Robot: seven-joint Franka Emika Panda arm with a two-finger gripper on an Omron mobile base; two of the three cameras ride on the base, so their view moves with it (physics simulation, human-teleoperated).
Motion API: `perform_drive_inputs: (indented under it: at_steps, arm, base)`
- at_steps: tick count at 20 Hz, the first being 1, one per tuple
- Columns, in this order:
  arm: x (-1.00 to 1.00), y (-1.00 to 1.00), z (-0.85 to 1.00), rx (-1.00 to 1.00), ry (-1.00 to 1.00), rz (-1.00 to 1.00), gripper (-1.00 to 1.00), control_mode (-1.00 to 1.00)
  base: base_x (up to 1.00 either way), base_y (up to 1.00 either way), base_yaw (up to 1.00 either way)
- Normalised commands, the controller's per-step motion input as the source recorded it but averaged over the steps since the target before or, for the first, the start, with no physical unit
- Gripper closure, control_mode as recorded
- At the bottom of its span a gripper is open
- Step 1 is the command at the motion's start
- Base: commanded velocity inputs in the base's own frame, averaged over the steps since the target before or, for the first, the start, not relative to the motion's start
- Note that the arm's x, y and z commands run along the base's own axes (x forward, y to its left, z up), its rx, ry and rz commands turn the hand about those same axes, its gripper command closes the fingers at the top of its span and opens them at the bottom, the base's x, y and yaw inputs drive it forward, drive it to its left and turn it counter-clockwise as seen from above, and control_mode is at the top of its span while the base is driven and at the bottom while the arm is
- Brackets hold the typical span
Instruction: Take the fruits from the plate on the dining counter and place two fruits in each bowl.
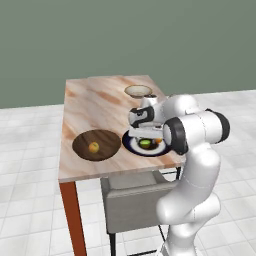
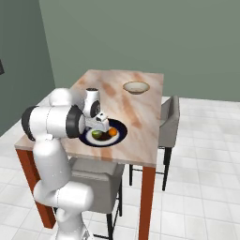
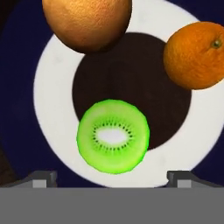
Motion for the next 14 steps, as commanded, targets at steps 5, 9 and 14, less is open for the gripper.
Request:
perform_drive_inputs:
  at_steps: [5,9,14]
  arm:
    - [0.18,-0.15,-0.17,0.00,0.13,0.00,-1.00,-1.00]
    - [0.00,-0.09,-0.39,0.00,0.04,0.00,-1.00,-1.00]
    - [-0.12,0.00,-0.24,0.00,0.06,0.00,-1.00,-1.00]
  base:
    - [0.00,0.00,0.00]
    - [0.00,0.00,0.00]
    - [0.00,0.00,0.00]
